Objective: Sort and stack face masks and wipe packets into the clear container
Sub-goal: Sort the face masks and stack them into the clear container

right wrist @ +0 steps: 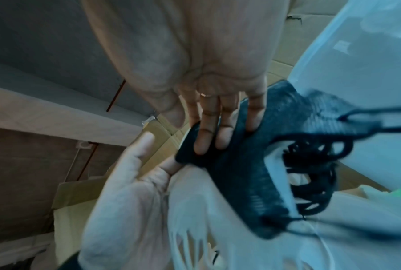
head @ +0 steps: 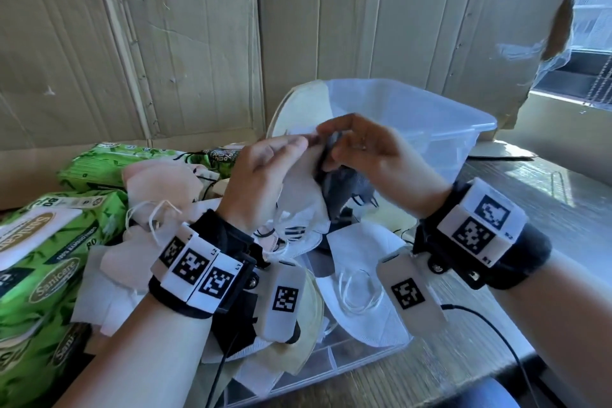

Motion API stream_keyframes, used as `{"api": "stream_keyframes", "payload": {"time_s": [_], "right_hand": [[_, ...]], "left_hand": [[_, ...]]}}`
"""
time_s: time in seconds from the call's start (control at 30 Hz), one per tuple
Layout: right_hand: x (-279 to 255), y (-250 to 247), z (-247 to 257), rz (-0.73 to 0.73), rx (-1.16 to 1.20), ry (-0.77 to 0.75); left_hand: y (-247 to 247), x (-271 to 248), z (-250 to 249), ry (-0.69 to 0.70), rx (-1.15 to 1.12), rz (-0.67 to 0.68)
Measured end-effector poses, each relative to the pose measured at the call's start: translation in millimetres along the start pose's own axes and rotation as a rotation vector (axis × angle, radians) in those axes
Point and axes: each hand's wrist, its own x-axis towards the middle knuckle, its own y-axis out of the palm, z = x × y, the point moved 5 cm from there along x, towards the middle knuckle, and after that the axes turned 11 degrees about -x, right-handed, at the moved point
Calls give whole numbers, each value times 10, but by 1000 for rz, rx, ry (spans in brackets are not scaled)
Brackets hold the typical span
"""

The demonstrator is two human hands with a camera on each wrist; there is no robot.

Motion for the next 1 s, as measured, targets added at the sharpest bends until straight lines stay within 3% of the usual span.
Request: {"api": "stream_keyframes", "payload": {"time_s": [0.07,0.17,0.33,0.5,0.63,0.73,0.9,1.0], "right_hand": [[14,29,-41,33,59,36],[39,-33,-94,21,59,68],[42,-203,-73,-158,-515,-15],[-8,-312,-36,-197,-629,11],[-31,-379,-103,-123,-540,158],[-42,-376,-86,-107,-418,178],[-43,-241,-28,86,-21,225],[-26,-243,-38,77,-160,192]], "left_hand": [[18,-15,-7,-5,-37,36],[-40,19,71,-17,2,-45],[-15,18,80,-26,30,-1],[-116,28,15,13,145,-138],[-186,65,69,-2,253,-176],[-162,63,63,7,284,-147],[-56,-15,-50,25,24,-59],[-12,-43,-88,73,-50,32]]}}
